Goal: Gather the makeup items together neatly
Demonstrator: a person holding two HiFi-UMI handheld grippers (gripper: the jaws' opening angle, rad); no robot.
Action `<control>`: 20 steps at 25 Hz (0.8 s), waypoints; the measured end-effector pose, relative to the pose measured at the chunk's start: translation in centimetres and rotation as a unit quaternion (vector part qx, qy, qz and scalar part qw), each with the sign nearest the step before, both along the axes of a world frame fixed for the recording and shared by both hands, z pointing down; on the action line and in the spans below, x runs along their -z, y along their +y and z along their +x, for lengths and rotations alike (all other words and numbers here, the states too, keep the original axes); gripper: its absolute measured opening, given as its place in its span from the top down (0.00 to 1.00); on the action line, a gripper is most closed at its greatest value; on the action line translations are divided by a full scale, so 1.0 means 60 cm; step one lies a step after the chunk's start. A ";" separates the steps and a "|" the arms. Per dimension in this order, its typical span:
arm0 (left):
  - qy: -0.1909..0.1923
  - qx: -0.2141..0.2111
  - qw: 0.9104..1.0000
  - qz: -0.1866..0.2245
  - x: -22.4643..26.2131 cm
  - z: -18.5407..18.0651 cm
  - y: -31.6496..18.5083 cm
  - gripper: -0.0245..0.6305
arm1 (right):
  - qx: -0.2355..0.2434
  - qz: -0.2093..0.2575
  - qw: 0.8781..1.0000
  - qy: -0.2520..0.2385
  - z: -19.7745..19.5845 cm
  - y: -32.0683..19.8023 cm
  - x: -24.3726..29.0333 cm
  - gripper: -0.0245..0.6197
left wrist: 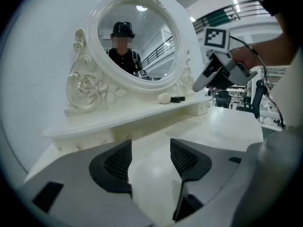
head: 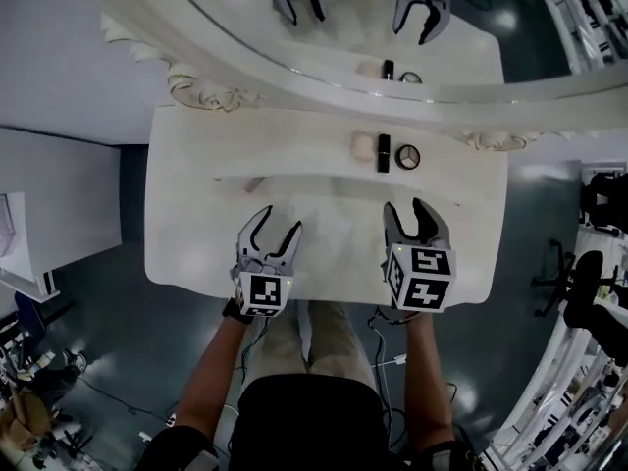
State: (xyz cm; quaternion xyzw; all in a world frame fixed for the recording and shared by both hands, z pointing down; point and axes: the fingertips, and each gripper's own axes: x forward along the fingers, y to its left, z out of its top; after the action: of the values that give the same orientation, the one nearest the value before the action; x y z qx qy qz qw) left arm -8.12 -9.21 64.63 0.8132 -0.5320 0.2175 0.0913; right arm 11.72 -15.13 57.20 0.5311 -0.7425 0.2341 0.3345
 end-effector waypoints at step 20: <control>-0.106 -0.004 0.972 -0.211 -0.078 -0.133 -0.084 0.76 | 0.114 -0.097 0.988 -0.027 -0.104 0.207 0.101 0.67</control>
State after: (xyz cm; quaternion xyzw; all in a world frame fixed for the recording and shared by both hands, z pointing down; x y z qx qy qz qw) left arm -16.08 -14.26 69.29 0.7498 -0.4773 0.4107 0.2031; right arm 5.46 -2.73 51.11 0.4018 -0.7807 0.2791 0.3889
